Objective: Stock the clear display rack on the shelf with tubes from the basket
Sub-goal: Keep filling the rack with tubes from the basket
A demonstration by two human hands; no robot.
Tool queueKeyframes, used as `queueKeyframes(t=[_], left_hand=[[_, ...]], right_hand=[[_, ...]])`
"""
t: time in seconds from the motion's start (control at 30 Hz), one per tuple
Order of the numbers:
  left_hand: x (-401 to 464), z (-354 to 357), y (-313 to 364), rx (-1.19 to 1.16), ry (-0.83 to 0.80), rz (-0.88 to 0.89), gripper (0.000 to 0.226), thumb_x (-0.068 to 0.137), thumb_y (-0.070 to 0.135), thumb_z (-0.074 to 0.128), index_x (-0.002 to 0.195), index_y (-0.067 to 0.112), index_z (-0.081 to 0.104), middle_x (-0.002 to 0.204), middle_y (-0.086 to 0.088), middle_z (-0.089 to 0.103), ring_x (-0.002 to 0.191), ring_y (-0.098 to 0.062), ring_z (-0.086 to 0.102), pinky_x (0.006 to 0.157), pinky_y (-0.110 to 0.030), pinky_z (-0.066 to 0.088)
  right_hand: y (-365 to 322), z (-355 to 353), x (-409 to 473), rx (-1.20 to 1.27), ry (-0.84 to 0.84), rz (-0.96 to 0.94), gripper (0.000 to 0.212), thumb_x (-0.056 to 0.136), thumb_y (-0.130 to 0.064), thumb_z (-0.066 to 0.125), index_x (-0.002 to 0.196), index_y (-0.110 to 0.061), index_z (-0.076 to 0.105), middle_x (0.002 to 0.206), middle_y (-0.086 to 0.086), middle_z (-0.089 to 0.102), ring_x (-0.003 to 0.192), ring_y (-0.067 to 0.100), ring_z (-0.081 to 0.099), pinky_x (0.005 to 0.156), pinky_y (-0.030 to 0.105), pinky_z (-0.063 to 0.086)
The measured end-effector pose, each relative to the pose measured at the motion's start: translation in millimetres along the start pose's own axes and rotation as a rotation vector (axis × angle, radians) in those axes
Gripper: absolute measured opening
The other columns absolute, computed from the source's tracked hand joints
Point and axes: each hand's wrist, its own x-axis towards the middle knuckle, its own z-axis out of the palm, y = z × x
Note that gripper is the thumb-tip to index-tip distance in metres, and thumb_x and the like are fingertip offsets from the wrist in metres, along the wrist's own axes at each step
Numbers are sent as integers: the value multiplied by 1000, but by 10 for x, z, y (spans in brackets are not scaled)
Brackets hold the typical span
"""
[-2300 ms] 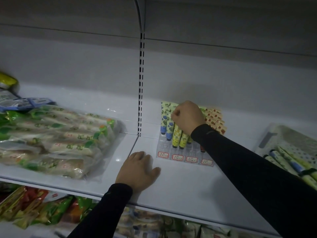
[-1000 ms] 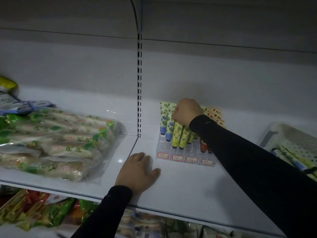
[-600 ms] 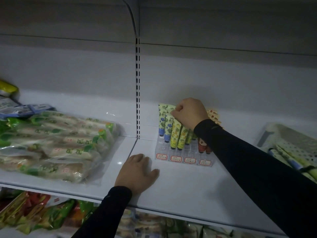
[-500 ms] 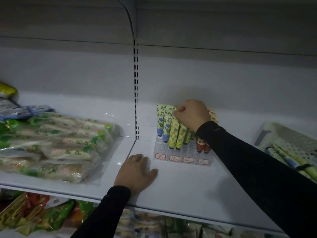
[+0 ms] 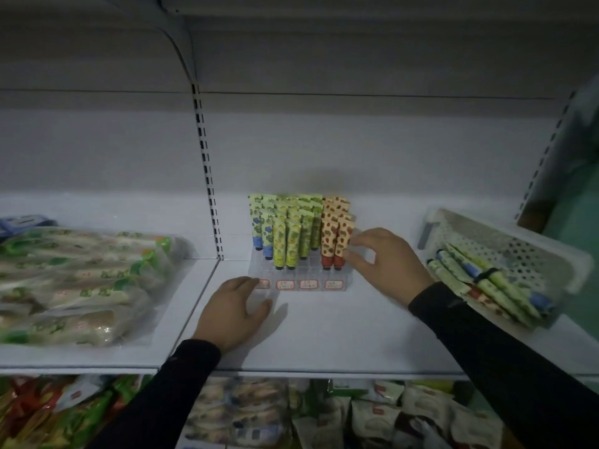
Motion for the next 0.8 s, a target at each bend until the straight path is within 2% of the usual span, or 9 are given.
queueKeyframes(t=[0.07, 0.2, 0.33, 0.43, 0.5, 0.57, 0.67, 0.73, 0.8], left_hand=[[-4, 21, 242, -4, -32, 58, 88, 77, 71, 26, 137, 15, 56, 140, -4, 55, 130, -21, 48, 108, -27, 33], [43, 170, 744, -29, -115, 186, 79, 83, 68, 34, 143, 19, 49, 146, -1, 49, 134, -17, 42, 108, -24, 30], [175, 411, 1220, -57, -206, 293, 69, 93, 60, 46, 148, 20, 40, 153, 0, 40, 139, -16, 34, 110, -22, 24], [300, 591, 1558, -66, -262, 349, 66, 96, 54, 47, 150, 18, 36, 154, -1, 38, 141, -16, 31, 111, -23, 23], [402, 725, 1738, -74, -315, 376, 66, 96, 54, 47, 150, 17, 37, 151, -3, 41, 138, -19, 35, 110, -25, 26], [494, 853, 1881, -69, -351, 383, 70, 91, 60, 42, 145, 16, 43, 143, -6, 47, 132, -24, 41, 107, -28, 32], [664, 1065, 2017, -50, -333, 391, 74, 81, 65, 31, 127, 14, 58, 118, -10, 59, 113, -31, 52, 99, -37, 42], [789, 1195, 2065, -4, -302, 396, 71, 78, 62, 30, 116, 11, 63, 110, -12, 62, 106, -34, 55, 94, -43, 45], [909, 1307, 2098, -12, -282, 429, 67, 80, 58, 34, 115, 10, 65, 116, -14, 63, 108, -38, 56, 95, -48, 46]], right_hand=[[156, -34, -171, -53, -31, 22, 38, 93, -36, 62, 123, -13, 66, 130, 7, 58, 122, 17, 51, 92, 10, 27], [526, -112, -398, -147, -109, 148, 50, 95, -45, 54, 136, -17, 54, 147, 8, 43, 135, 20, 40, 108, 23, 29], [945, -213, -510, -204, -102, 246, 62, 93, -55, 46, 134, -10, 55, 142, 15, 46, 134, 28, 42, 110, 33, 34], [1268, -268, -531, -252, -73, 331, 59, 95, -48, 49, 137, -7, 51, 144, 18, 44, 137, 29, 38, 112, 35, 32], [1461, -282, -509, -301, -47, 355, 66, 93, -56, 41, 137, -7, 51, 140, 20, 49, 132, 32, 41, 111, 36, 34], [1608, -271, -473, -341, -49, 359, 64, 95, -51, 41, 137, -4, 50, 136, 21, 52, 129, 33, 43, 109, 36, 34], [1720, -199, -398, -350, -53, 364, 62, 94, -48, 42, 133, -2, 54, 127, 25, 56, 120, 38, 51, 104, 40, 40], [1804, -101, -344, -364, -41, 359, 65, 89, -51, 38, 116, 1, 66, 102, 29, 65, 98, 44, 62, 89, 47, 52], [1888, 7, -321, -346, -104, 408, 62, 82, -48, 37, 100, 0, 72, 84, 28, 66, 81, 44, 65, 74, 50, 56]])
